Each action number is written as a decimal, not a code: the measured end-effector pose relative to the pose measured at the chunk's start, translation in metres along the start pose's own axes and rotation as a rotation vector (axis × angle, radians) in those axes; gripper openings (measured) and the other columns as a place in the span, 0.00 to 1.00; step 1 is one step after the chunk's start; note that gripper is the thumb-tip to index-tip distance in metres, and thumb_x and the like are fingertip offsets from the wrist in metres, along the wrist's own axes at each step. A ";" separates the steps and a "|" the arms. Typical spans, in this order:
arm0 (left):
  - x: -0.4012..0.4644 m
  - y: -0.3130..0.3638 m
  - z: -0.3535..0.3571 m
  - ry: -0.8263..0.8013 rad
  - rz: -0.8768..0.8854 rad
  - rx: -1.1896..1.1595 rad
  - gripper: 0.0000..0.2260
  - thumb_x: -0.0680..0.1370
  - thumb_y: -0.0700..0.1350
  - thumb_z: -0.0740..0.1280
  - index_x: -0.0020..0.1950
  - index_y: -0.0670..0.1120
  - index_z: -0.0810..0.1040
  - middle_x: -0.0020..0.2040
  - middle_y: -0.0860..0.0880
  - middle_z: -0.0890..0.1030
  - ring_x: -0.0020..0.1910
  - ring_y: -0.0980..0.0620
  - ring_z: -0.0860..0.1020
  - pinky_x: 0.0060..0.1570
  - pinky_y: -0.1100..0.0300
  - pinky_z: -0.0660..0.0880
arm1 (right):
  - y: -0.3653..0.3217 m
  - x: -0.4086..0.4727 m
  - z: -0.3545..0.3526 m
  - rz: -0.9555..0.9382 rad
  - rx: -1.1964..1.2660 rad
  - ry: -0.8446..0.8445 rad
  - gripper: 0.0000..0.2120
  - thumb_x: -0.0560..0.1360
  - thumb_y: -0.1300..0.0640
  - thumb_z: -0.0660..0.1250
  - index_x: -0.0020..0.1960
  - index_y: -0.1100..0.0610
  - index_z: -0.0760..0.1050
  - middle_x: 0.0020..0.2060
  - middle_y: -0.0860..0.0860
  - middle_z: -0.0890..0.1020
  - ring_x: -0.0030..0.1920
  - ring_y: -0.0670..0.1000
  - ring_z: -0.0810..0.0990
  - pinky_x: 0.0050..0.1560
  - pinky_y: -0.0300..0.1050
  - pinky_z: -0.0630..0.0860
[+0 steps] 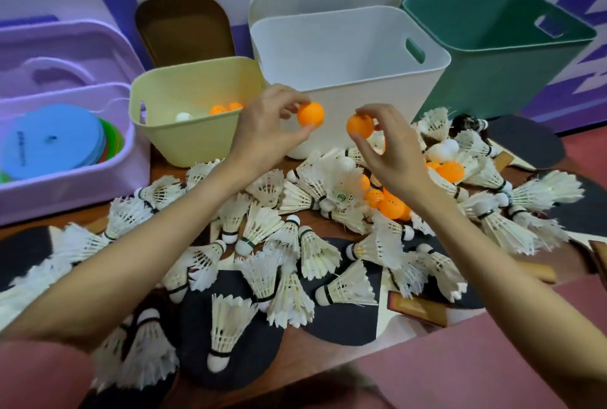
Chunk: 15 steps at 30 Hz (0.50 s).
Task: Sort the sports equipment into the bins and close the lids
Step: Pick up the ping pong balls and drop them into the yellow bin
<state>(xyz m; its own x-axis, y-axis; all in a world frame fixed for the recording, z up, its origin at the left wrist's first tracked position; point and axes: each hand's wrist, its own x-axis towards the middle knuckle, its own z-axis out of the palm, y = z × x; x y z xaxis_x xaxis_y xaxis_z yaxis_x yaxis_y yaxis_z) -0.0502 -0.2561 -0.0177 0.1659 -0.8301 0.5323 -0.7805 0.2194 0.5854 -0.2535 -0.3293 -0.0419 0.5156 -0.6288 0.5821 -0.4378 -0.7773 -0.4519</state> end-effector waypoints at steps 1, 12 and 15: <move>-0.002 -0.005 -0.015 0.066 -0.013 -0.012 0.14 0.69 0.44 0.75 0.54 0.44 0.82 0.51 0.48 0.82 0.45 0.54 0.80 0.46 0.62 0.78 | -0.009 0.006 0.006 -0.041 0.020 0.004 0.12 0.78 0.57 0.64 0.60 0.61 0.72 0.55 0.55 0.77 0.54 0.53 0.76 0.54 0.46 0.73; 0.004 -0.101 -0.104 0.297 -0.396 0.152 0.15 0.68 0.47 0.76 0.53 0.46 0.82 0.49 0.49 0.83 0.45 0.54 0.81 0.45 0.55 0.80 | -0.083 0.107 0.090 -0.320 -0.019 -0.139 0.14 0.76 0.59 0.64 0.60 0.62 0.73 0.54 0.56 0.79 0.54 0.57 0.77 0.54 0.53 0.71; 0.009 -0.118 -0.108 0.281 -0.491 0.174 0.16 0.68 0.46 0.76 0.54 0.46 0.82 0.50 0.50 0.83 0.45 0.53 0.81 0.48 0.56 0.79 | -0.092 0.128 0.117 -0.311 -0.062 -0.195 0.15 0.76 0.60 0.63 0.62 0.62 0.72 0.57 0.57 0.78 0.58 0.58 0.76 0.57 0.52 0.69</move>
<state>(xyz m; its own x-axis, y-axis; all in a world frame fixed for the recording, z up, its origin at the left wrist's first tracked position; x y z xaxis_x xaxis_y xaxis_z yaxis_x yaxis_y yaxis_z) 0.1081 -0.2342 -0.0161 0.6675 -0.6402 0.3802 -0.6555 -0.2631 0.7079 -0.0611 -0.3409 -0.0047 0.7590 -0.3594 0.5429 -0.2786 -0.9329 -0.2282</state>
